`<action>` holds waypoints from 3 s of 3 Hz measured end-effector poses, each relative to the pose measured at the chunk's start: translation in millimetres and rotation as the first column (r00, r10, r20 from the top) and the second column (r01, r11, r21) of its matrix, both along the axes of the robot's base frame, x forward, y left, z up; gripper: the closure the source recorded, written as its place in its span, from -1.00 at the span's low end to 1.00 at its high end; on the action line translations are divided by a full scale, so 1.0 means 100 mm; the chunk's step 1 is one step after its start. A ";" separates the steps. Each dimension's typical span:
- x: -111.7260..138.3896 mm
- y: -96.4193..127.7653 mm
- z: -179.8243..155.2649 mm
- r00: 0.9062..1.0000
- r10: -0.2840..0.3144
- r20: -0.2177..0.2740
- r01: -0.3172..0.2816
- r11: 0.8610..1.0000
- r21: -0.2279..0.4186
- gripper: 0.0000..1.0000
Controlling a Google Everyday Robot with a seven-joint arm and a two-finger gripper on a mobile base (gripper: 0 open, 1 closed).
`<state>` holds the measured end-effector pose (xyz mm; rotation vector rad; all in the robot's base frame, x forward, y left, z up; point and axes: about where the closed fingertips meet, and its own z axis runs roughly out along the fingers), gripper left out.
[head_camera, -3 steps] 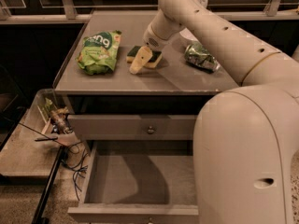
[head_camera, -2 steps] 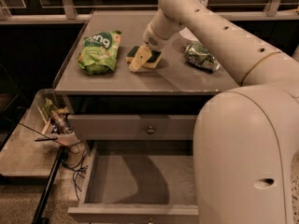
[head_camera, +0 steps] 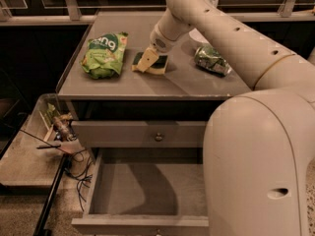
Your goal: Place sponge into middle drawer
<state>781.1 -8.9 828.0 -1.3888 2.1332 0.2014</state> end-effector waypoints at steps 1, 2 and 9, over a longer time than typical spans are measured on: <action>0.00 0.00 0.03 1.000 0.000 0.000 0.000 1.000 0.000 1.00; -0.09 -0.05 0.08 1.000 0.024 0.006 -0.024 1.000 0.008 1.00; -1.72 -1.20 0.00 0.984 -0.173 0.040 0.171 0.984 0.048 1.00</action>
Offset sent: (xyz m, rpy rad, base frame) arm -0.0220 -0.0160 0.0217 0.0204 -0.0248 0.0503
